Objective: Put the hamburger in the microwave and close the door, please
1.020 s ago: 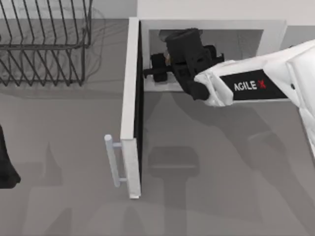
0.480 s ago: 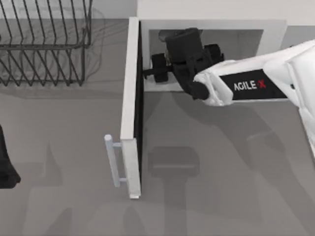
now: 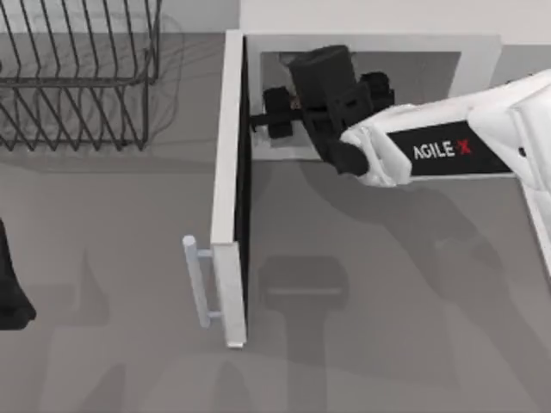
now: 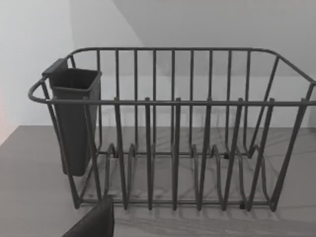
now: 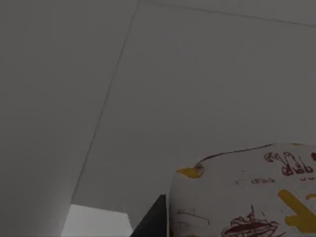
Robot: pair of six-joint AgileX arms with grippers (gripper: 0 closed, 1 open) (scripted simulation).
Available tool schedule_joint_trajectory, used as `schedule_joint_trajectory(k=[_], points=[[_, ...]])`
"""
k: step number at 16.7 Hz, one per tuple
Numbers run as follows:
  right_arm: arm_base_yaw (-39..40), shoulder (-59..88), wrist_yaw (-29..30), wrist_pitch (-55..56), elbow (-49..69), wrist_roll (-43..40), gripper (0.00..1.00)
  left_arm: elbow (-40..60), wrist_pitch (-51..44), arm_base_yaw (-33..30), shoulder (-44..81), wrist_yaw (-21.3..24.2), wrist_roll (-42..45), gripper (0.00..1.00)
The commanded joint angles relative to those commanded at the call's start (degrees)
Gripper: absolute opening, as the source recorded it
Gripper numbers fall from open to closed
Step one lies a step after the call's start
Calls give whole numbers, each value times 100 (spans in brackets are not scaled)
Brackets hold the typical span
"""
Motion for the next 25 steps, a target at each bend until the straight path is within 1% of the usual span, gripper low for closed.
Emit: schedule_joint_trajectory(k=[4, 14, 20, 25], points=[[392, -331, 164, 234, -592, 221, 100, 0, 0, 0, 0, 0, 0, 100], [1309, -1555, 594, 749, -2790, 1011, 100, 0, 0, 0, 0, 0, 0, 100], [1564, -2153, 1057, 1067, -3792, 1178, 100, 0, 0, 0, 0, 0, 0, 100], [1608, -2112, 1310, 1123, -4280, 1143, 100, 0, 0, 0, 0, 0, 0, 100]])
